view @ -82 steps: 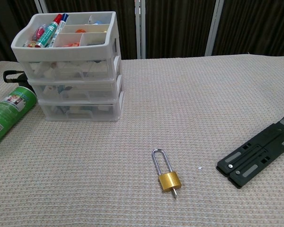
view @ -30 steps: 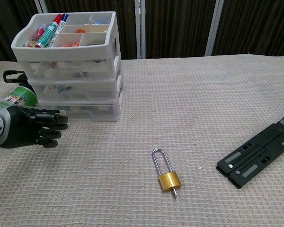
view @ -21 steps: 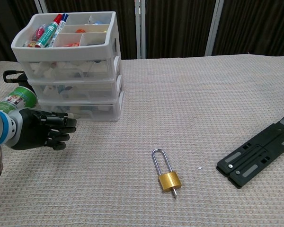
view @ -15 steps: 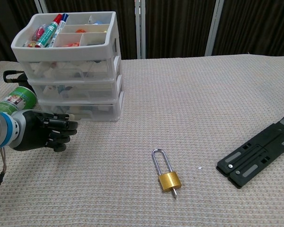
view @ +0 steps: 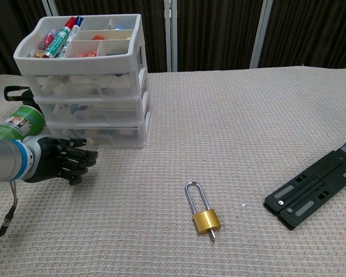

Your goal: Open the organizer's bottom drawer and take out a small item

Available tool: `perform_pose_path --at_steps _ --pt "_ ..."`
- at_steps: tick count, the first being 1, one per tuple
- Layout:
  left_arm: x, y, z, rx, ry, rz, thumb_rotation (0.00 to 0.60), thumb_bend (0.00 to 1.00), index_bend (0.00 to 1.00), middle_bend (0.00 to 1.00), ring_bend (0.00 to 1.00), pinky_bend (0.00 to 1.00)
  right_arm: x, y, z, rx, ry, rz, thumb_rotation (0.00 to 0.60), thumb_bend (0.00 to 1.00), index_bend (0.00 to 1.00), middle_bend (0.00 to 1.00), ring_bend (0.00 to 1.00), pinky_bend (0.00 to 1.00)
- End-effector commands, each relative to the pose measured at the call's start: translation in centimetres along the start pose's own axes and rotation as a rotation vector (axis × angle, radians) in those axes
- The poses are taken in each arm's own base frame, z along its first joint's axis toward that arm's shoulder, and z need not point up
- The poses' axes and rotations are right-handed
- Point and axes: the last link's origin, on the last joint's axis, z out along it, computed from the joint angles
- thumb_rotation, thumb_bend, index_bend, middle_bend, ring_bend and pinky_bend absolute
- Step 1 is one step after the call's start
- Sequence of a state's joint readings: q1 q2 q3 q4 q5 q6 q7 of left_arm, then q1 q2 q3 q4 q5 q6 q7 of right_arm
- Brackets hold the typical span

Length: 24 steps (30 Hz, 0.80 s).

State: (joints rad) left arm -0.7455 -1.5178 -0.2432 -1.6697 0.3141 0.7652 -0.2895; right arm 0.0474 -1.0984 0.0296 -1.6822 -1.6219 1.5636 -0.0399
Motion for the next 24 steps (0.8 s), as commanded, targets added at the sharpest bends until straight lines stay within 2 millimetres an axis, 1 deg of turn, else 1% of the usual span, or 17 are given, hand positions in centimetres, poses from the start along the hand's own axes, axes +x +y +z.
perform_pose_path --at_steps 1,10,13,19,24 --pt "-0.4 0.1 0.2 -0.010 -0.015 -0.010 0.600 0.66 0.00 0.84 0.83 0.76 -0.1 0.0 0.0 0.000 -0.003 -0.001 0.600 0.00 0.00 0.00 0.00 0.00" --pt "-0.9 0.1 0.4 -0.051 -0.033 -0.032 0.600 0.66 0.00 0.84 0.83 0.76 -0.2 -0.1 -0.1 0.000 -0.010 -0.006 0.600 0.00 0.00 0.00 0.00 0.00" --pt "-1.1 -0.2 0.6 -0.052 -0.042 -0.045 0.600 0.66 0.00 0.84 0.83 0.76 -0.2 -0.1 -0.1 -0.003 -0.009 -0.010 0.600 0.00 0.00 0.00 0.00 0.00" --pt "-1.3 -0.5 0.9 -0.053 -0.052 -0.097 0.600 0.66 0.00 0.84 0.83 0.76 -0.2 -0.2 -0.2 -0.003 -0.006 -0.010 0.600 0.00 0.00 0.00 0.00 0.00" --pt "-1.4 -0.5 1.1 -0.071 -0.063 -0.137 0.600 0.67 0.00 0.84 0.83 0.76 -0.3 -0.3 -0.2 -0.003 -0.011 -0.010 0.600 0.00 0.00 0.00 0.00 0.00"
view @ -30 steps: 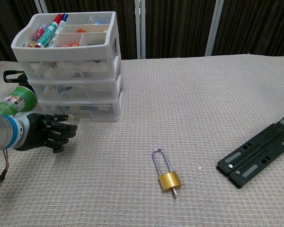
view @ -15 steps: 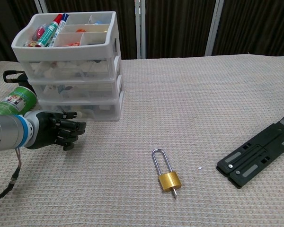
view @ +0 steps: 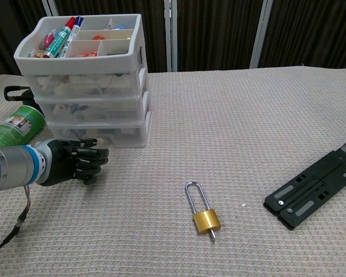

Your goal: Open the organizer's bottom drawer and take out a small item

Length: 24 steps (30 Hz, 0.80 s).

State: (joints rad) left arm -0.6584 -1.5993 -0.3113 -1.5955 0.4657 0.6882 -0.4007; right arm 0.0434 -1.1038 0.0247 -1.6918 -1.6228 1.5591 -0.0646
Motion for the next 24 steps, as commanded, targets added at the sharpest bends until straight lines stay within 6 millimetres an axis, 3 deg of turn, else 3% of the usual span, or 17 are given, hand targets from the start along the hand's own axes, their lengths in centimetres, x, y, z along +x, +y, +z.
perform_pose_path --at_steps 1,24 --pt "-0.1 0.1 0.1 -0.013 -0.011 -0.034 0.600 0.68 0.00 0.84 0.83 0.76 0.0 0.0 0.0 0.000 -0.001 0.000 0.600 0.00 0.00 0.00 0.00 0.00" --pt "-0.4 -1.2 0.0 -0.047 -0.056 -0.041 0.600 0.70 0.10 0.84 0.83 0.76 0.0 0.0 -0.1 -0.015 0.000 -0.002 0.600 0.00 0.00 0.00 0.00 0.00"
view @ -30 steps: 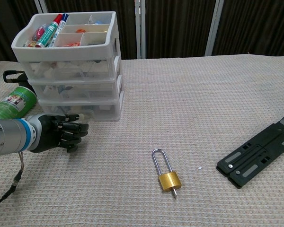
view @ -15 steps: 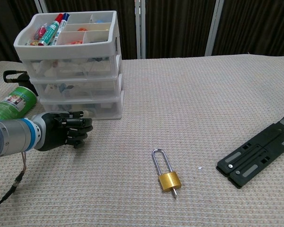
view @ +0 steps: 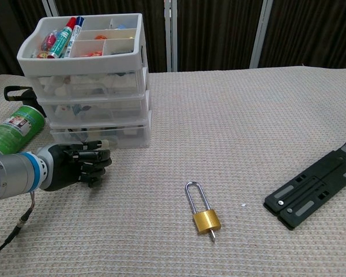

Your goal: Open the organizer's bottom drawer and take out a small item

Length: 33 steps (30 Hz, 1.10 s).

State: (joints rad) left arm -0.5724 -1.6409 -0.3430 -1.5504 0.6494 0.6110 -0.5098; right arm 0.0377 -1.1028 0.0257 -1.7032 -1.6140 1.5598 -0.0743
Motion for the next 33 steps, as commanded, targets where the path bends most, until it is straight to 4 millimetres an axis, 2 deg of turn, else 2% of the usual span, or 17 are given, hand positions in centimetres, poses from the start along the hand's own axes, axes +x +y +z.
perform_pose_path --at_steps 1,14,20,23,28,33 --pt "0.0 -0.1 -0.2 -0.003 -0.002 0.007 0.600 0.70 0.10 0.84 0.83 0.76 0.0 0.0 0.0 -0.002 0.000 -0.003 0.600 0.00 0.00 0.00 0.00 0.00" --pt "-0.9 -0.8 -2.3 -0.031 -0.016 -0.024 0.600 0.70 0.12 0.84 0.83 0.76 -0.1 -0.1 -0.1 -0.007 0.004 -0.007 0.600 0.00 0.00 0.00 0.00 0.00" --pt "-0.6 -1.5 -3.5 -0.057 0.007 -0.005 0.600 0.70 0.12 0.84 0.83 0.76 0.0 0.0 -0.1 -0.013 0.008 -0.003 0.600 0.00 0.00 0.00 0.00 0.00" --pt "-0.3 -1.7 -4.1 -0.104 0.036 0.085 0.600 0.70 0.11 0.84 0.83 0.76 0.0 -0.1 -0.1 -0.011 0.009 -0.003 0.600 0.00 0.00 0.00 0.00 0.00" --pt "0.9 -1.6 -4.9 -0.194 0.156 0.382 0.600 0.70 0.10 0.84 0.83 0.76 -0.1 -0.2 -0.1 -0.011 0.001 -0.004 0.600 0.00 0.00 0.00 0.00 0.00" --pt "1.7 -0.6 -5.3 -0.217 0.262 0.635 0.600 0.70 0.09 0.84 0.83 0.76 -0.1 -0.2 -0.1 -0.015 -0.001 -0.005 0.600 0.00 0.00 0.00 0.00 0.00"
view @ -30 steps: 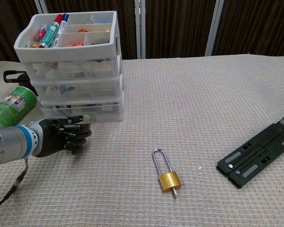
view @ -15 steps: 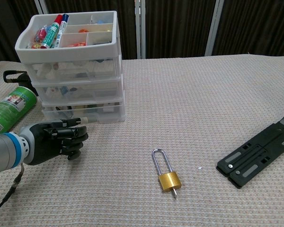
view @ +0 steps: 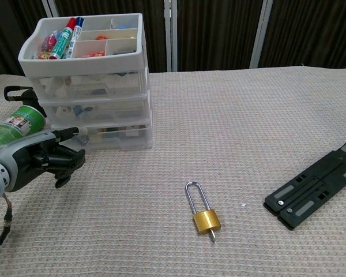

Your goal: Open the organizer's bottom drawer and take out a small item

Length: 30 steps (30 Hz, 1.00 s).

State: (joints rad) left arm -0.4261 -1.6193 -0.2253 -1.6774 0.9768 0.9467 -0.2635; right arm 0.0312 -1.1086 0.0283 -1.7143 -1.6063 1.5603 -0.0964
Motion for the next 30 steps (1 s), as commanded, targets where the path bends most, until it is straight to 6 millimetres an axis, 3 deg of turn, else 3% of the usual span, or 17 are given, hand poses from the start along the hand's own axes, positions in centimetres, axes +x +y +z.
perform_pose_path --at_steps 1,9,26,30 --pt "1.2 0.4 -0.4 -0.027 0.104 0.297 0.600 0.70 0.09 0.84 0.83 0.76 0.0 0.0 0.0 -0.002 -0.003 0.000 0.600 0.00 0.00 0.00 0.00 0.00" --pt "2.0 0.9 0.0 0.055 0.176 0.568 0.600 0.70 0.09 0.85 0.84 0.76 -0.1 0.0 0.0 -0.001 -0.006 -0.001 0.600 0.00 0.00 0.00 0.00 0.00" --pt "1.4 0.7 1.3 0.146 0.124 0.598 0.600 0.70 0.11 0.85 0.84 0.76 -0.1 0.0 0.0 -0.003 -0.011 0.003 0.600 0.00 0.00 0.00 0.00 0.00" --pt "1.2 0.7 1.2 0.158 0.103 0.566 0.600 0.70 0.17 0.85 0.84 0.76 0.0 0.0 0.0 -0.005 -0.010 0.005 0.600 0.00 0.00 0.00 0.00 0.00"
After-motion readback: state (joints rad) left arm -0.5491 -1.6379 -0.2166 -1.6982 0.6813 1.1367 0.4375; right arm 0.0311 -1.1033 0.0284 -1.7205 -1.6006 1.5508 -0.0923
